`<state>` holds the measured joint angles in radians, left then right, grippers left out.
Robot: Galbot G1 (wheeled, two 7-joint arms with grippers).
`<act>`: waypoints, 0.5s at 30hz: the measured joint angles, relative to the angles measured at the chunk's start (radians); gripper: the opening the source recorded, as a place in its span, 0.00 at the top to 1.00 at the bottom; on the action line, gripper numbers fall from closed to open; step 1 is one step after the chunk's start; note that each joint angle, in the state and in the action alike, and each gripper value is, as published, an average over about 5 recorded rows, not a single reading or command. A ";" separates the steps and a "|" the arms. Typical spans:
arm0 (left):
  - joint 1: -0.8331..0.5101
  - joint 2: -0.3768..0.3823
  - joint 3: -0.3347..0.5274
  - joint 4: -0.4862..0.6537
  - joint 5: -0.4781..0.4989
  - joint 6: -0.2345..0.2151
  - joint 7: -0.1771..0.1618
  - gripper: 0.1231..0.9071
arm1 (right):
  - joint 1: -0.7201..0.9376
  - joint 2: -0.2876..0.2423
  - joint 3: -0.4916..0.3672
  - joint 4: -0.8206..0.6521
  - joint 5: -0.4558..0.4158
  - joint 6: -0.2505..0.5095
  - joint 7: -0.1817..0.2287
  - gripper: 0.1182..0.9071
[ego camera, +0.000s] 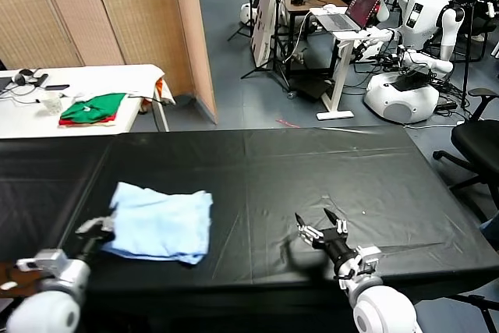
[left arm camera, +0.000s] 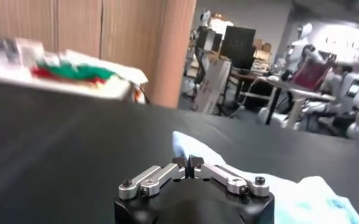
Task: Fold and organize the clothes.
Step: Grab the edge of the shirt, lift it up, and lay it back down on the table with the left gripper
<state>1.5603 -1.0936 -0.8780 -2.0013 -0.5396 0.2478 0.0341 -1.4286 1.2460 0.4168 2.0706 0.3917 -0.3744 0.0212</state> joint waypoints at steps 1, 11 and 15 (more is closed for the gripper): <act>0.010 0.025 -0.025 -0.005 -0.006 0.000 -0.001 0.94 | 0.000 0.001 0.000 0.000 0.001 0.000 0.000 0.00; 0.115 0.136 -0.202 -0.112 -0.067 0.027 -0.068 0.94 | -0.014 0.019 -0.012 -0.006 0.007 0.003 0.004 0.00; 0.106 0.073 -0.145 -0.202 -0.098 0.070 -0.112 0.94 | -0.020 0.024 -0.015 -0.012 -0.004 0.007 0.005 0.00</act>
<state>1.6659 -1.0201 -1.0226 -2.2033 -0.6376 0.3182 -0.0777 -1.4484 1.2704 0.4015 2.0590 0.3879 -0.3679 0.0259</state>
